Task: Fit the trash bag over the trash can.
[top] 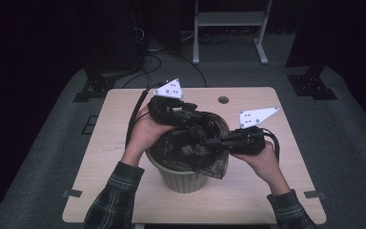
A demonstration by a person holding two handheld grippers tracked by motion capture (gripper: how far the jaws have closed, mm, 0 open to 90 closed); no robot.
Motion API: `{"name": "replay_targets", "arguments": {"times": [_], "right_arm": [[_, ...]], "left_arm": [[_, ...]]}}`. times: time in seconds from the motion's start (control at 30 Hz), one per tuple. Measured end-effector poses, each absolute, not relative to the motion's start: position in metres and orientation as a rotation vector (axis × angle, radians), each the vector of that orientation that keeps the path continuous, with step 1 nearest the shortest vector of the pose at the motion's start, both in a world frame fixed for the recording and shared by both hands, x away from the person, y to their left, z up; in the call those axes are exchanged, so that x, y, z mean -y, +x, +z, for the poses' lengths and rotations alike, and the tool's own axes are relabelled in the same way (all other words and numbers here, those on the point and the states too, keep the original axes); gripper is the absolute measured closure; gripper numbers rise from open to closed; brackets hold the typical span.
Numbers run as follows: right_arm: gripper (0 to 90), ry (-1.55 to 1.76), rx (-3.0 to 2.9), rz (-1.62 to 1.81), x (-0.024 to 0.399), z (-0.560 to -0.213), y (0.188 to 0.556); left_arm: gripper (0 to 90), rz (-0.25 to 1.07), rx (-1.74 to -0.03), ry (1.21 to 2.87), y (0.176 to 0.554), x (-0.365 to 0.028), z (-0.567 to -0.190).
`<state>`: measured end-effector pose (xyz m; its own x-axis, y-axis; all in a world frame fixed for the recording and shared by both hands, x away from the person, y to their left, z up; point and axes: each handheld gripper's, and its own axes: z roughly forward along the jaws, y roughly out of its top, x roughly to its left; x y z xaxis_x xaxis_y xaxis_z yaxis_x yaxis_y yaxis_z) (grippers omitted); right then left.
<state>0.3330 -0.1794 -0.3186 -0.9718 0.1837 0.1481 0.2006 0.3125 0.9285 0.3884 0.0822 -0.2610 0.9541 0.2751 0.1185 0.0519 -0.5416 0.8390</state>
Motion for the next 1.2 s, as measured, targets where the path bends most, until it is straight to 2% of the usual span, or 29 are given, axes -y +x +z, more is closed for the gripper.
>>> {"name": "replay_targets", "arguments": {"times": [0.1,0.17,0.2,0.27,0.3,0.4,0.47,0.6,0.67,0.7,0.73,0.77,0.8,0.83,1.2], "right_arm": [[87.9,-0.374,2.539,-1.820,0.182,-0.317,0.331],[82.7,-0.391,2.523,-1.846,0.187,-0.314,0.331],[79.6,-0.407,2.524,-1.874,0.191,-0.312,0.330],[78.7,-0.437,2.520,-1.897,0.194,-0.310,0.330],[73.8,-0.466,2.517,-1.926,0.199,-0.306,0.330],[73.0,-0.511,2.518,-1.977,0.204,-0.299,0.332],[64.3,-0.595,2.565,-2.002,0.199,-0.292,0.335],[61.0,-0.661,2.606,-1.970,0.189,-0.289,0.341],[63.4,-0.711,2.630,-1.927,0.180,-0.291,0.348],[74.2,-0.734,2.646,-1.871,0.173,-0.295,0.352],[74.2,-0.734,2.646,-1.871,0.173,-0.295,0.352],[86.2,-0.774,2.679,-1.815,0.169,-0.299,0.355],[86.2,-0.774,2.679,-1.815,0.169,-0.299,0.355],[90.0,-0.779,2.690,-1.806,0.168,-0.300,0.355],[90.0,-0.771,2.675,-1.850,0.194,-0.301,0.341]], "left_arm": [[83.9,0.288,-0.232,2.153,0.389,-0.081,-0.264],[89.9,0.266,-0.233,2.161,0.389,-0.081,-0.265],[89.9,0.265,-0.238,2.161,0.389,-0.081,-0.265],[89.9,0.261,-0.242,2.156,0.388,-0.081,-0.266],[89.9,0.261,-0.240,2.151,0.387,-0.082,-0.266],[90.0,0.264,-0.246,2.149,0.386,-0.083,-0.266],[89.9,0.264,-0.248,2.141,0.385,-0.084,-0.266],[90.0,0.259,-0.256,2.129,0.385,-0.085,-0.266],[90.0,0.255,-0.261,2.123,0.385,-0.086,-0.266],[90.0,0.260,-0.265,2.116,0.385,-0.088,-0.265],[90.0,0.260,-0.265,2.116,0.385,-0.088,-0.265],[90.0,0.257,-0.272,2.111,0.385,-0.089,-0.265],[90.0,0.263,-0.274,2.107,0.385,-0.090,-0.264],[90.0,0.280,-0.290,2.102,0.385,-0.093,-0.263],[90.0,0.363,-0.431,2.045,0.386,-0.143,-0.258]]}}
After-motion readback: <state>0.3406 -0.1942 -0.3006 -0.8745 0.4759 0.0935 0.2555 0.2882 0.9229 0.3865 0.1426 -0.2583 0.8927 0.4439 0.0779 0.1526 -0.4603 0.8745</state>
